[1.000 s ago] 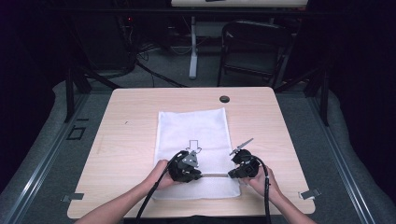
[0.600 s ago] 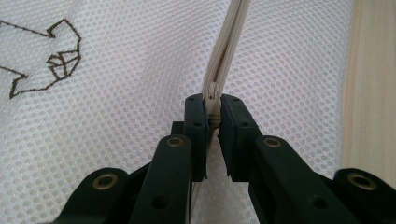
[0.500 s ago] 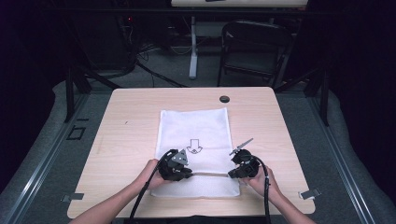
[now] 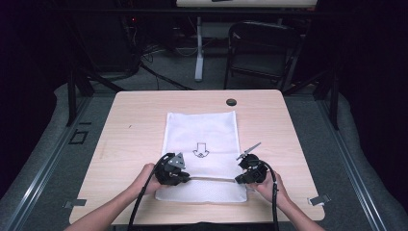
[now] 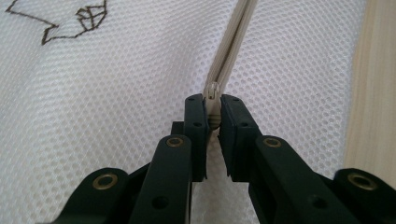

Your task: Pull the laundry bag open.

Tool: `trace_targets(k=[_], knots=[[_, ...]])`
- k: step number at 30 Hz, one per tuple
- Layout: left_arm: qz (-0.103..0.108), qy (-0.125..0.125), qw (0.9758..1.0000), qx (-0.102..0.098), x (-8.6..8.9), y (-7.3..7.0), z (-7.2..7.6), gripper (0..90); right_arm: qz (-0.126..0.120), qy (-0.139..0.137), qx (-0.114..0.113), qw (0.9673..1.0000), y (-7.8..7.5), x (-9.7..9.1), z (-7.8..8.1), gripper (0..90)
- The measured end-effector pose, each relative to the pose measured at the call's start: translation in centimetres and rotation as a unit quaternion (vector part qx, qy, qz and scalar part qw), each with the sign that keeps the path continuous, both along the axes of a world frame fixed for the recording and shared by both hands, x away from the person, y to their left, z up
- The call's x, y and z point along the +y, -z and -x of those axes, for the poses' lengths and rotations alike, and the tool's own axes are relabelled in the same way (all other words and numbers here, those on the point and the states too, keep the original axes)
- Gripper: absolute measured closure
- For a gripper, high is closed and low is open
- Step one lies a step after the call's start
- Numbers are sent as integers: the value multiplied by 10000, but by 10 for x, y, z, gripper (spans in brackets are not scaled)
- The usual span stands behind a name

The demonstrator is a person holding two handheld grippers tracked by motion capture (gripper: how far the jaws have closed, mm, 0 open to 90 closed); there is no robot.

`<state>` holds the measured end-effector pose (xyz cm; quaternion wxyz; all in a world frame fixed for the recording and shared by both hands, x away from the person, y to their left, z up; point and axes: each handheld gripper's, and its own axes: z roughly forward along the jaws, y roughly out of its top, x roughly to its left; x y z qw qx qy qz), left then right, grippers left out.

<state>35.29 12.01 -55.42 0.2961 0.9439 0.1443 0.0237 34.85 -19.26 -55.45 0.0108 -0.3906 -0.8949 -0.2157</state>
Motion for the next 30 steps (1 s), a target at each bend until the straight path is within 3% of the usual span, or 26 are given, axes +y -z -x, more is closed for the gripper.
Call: trace_targets(k=[2,4,19,21,22,24,30], knots=[[77,-13,10000,27,2,0,0,822,3,1,-1,10000,0,0,0,900],[-15,17,10000,-14,1,0,1,822,-8,28,-22,10000,0,0,0,900],[14,141,9999,-4,5,0,6,823,-14,-12,-2,10000,-1,1,1,900],[-37,133,9999,-47,7,0,6,823,-44,0,-5,10000,0,1,1,900],[-17,123,9999,-17,9,0,6,823,-167,149,-92,9997,3,1,2,900],[6,106,9999,4,13,0,6,823,-25,-13,-35,10000,0,0,0,900],[10,141,9999,4,14,0,7,823,-40,-28,-23,10000,1,-1,0,900]])
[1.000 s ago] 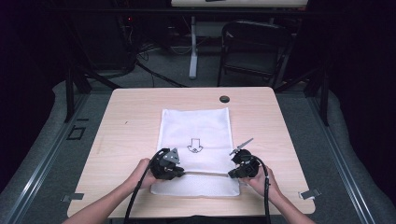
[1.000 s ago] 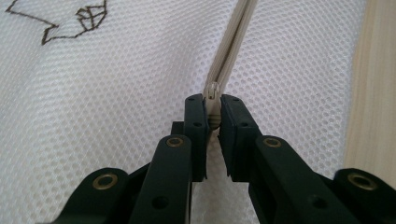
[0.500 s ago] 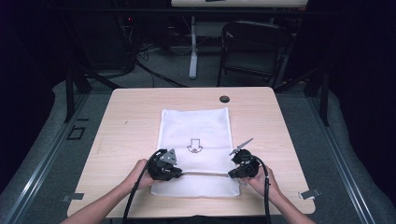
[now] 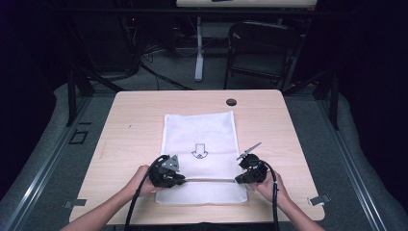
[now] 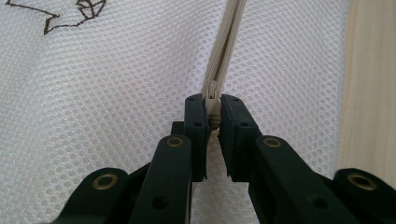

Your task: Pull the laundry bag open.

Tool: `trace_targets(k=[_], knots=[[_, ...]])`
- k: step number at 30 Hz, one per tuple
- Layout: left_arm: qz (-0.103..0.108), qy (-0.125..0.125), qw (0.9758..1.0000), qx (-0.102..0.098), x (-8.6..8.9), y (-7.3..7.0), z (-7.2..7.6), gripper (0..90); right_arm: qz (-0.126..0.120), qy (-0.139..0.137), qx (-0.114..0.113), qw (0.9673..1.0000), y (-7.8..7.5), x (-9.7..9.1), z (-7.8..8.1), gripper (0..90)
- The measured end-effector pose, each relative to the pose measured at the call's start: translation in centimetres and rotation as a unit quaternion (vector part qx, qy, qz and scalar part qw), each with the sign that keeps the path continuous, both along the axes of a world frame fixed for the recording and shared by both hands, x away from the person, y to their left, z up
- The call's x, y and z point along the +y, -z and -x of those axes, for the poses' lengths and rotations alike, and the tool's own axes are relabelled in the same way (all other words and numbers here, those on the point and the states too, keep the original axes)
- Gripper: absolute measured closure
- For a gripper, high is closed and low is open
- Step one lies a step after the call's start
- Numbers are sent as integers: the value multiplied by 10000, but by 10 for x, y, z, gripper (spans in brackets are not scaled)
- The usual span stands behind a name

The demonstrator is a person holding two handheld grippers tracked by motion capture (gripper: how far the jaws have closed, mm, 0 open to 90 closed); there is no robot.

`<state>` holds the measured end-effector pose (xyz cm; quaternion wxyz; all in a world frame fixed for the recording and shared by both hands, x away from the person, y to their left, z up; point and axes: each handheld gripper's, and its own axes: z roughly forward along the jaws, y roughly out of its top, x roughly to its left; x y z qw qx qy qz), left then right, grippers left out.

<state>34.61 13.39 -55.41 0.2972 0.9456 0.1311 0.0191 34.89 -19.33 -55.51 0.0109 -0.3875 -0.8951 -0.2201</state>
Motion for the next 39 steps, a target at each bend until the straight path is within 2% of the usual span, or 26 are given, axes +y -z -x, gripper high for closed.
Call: trace_targets(k=[1,2,7,8,9,11,12,13,14,17,18,19,21,23,26,28,30,32,34,35,37,39], knots=[[-47,11,10000,-14,1,-1,0,823,5,2,6,10000,0,0,0,900],[17,-12,10000,23,2,-1,0,823,-2,7,6,10000,0,0,0,900],[9,26,10000,-10,4,-1,2,823,-88,78,22,9999,1,2,0,900],[11,30,10000,-8,4,-1,2,823,-17,-3,18,10000,0,1,-1,900],[36,20,10000,17,5,-1,2,823,-140,46,91,9999,0,2,-1,900],[-114,23,9999,-28,5,0,3,823,-113,51,72,9999,0,2,0,900],[-74,12,10000,0,8,1,2,823,-261,266,-6,9993,3,4,2,900],[-6,-4,10000,38,10,2,2,823,-147,133,47,9998,1,3,1,900],[-30,-11,10000,18,11,2,3,823,-110,61,67,9999,0,2,0,900],[-14,-16,10000,39,13,2,2,823,-46,38,75,10000,0,2,-1,900],[-43,-47,10000,44,13,3,2,822,-117,61,90,9999,0,3,-1,900],[-64,-25,10000,10,14,3,2,822,-10,37,71,10000,-1,3,-1,900],[-17,-29,10000,11,14,2,2,823,-93,77,81,9999,-1,3,0,900],[-73,-38,10000,-22,12,2,2,822,81,20,63,9999,-2,3,-1,900],[-76,-128,9999,74,10,3,-1,813,61,46,25,10000,-1,3,-1,900],[21,-185,9997,162,7,4,-4,789,56,38,69,10000,-2,3,-1,900],[-27,-150,9997,165,3,3,-5,741,74,13,22,10000,-1,3,-1,900],[-133,-77,9997,171,-3,4,-5,743,34,26,42,10000,-1,3,-1,900],[-261,-78,9995,151,-7,7,-4,789,-20,54,73,10000,-1,3,0,900],[-312,-41,9995,72,-7,6,-3,808,-51,109,68,9999,0,3,1,900],[-348,15,9994,65,-6,5,-2,825,-167,173,70,9997,1,4,1,900],[-367,58,9993,45,-6,4,-1,828,-126,124,76,9998,0,3,1,900]])
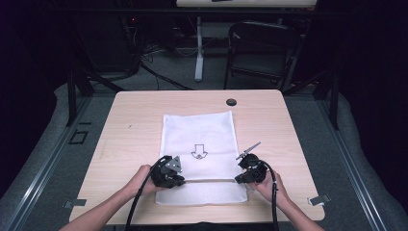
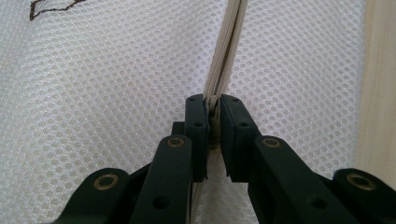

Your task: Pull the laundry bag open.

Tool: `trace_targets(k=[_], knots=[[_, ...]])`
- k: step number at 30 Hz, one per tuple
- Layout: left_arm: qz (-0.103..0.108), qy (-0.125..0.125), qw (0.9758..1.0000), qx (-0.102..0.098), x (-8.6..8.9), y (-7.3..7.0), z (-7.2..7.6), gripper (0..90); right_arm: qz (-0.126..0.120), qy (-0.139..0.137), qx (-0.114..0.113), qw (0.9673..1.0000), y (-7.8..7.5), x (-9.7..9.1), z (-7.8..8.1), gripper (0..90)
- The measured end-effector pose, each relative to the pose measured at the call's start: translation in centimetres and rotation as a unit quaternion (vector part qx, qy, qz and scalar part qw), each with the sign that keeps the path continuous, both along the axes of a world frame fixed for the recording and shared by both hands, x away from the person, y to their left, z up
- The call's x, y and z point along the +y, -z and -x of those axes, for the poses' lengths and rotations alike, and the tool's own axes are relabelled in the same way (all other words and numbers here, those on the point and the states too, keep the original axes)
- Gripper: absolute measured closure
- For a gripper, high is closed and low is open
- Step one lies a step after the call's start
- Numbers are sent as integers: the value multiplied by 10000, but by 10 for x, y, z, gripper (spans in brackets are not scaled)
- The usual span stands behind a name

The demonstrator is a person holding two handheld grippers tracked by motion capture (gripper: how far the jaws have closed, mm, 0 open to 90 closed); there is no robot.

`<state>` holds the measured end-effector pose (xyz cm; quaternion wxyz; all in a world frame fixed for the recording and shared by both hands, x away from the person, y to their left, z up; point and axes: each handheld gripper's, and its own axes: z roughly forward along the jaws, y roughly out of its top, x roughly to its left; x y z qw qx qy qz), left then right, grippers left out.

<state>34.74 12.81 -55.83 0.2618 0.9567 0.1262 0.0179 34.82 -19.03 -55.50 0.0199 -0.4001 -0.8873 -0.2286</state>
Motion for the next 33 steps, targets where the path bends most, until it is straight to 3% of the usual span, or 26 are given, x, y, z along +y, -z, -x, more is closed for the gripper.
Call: trace_targets(k=[5,6,13,16,18,25,33], knots=[[25,68,10000,-40,3,-3,1,829,-8,15,5,10000,0,0,0,900],[62,61,10000,-38,4,-3,1,829,107,-28,-68,9999,0,-1,-1,900],[-93,218,9996,-125,4,-3,2,831,94,-19,-51,9999,0,-2,-1,900],[-92,122,9998,-133,13,-1,1,831,93,-27,-37,9999,0,-3,-1,900],[59,6,10000,-50,19,-1,-1,831,102,-49,-25,9999,0,-3,-1,900],[-36,-27,10000,-52,24,-2,0,830,78,-6,12,10000,0,-2,-1,900],[6,-62,10000,-55,31,-6,0,830,82,-15,-44,10000,0,-2,-1,900]])
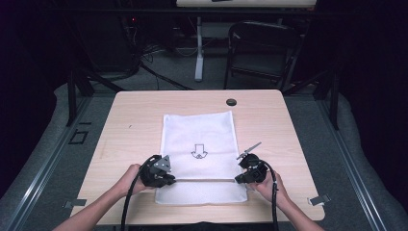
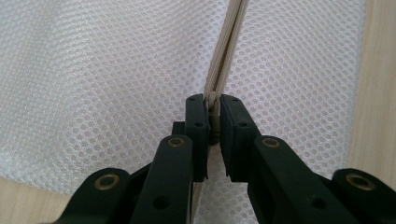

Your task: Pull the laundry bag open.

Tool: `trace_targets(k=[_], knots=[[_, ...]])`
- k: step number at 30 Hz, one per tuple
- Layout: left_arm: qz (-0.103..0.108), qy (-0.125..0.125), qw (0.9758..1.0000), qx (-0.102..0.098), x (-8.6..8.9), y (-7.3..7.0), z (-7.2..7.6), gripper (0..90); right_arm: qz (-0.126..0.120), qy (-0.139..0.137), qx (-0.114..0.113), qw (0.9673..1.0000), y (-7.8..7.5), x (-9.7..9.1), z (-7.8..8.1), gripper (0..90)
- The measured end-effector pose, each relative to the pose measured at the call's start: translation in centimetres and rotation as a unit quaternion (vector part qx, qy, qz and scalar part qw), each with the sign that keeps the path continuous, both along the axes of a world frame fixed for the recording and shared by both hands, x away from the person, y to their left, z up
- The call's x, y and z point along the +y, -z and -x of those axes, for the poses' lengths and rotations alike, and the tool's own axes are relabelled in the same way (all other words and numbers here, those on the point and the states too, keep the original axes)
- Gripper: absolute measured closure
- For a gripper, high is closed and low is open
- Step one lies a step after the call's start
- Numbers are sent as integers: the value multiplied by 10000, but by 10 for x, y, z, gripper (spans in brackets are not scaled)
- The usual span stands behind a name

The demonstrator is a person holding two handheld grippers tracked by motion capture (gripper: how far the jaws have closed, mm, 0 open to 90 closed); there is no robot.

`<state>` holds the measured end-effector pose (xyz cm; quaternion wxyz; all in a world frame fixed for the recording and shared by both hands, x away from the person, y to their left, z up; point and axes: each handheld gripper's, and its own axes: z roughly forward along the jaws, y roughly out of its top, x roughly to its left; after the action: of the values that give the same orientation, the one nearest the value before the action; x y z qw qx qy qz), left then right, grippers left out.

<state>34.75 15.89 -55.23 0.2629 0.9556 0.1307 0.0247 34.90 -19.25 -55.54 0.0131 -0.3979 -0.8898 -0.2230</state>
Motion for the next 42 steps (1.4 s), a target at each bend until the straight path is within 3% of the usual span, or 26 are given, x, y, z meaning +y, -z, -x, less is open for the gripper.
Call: trace_targets(k=[3,6,18,19,22,29,30,32,35,36,42], knots=[[24,-6,10000,-15,0,0,0,831,23,-12,8,10000,0,0,0,900],[-114,-28,9999,-4,4,0,-1,831,32,-13,5,10000,0,-1,0,900],[-51,-150,9999,18,23,-3,0,831,17,16,13,10000,0,-1,0,900],[-156,-165,9997,-8,24,-2,0,830,16,11,12,10000,0,-1,0,900],[41,-227,9997,64,32,-2,0,830,8,12,13,10000,0,-1,0,900],[-35,-192,9998,71,33,-1,1,831,30,6,13,10000,0,-1,0,900],[-141,-186,9997,32,33,-1,2,831,-19,44,-2,10000,1,-1,1,900],[-37,-197,9998,90,36,-2,1,831,49,-7,13,10000,0,-1,0,900],[-195,-135,9997,29,35,-5,2,831,40,3,16,10000,0,-1,0,900],[-115,-198,9997,79,38,-4,1,831,-60,104,-52,9999,1,0,2,900],[15,-291,9995,147,48,-3,3,830,-19,25,-11,10000,1,-1,1,900]])
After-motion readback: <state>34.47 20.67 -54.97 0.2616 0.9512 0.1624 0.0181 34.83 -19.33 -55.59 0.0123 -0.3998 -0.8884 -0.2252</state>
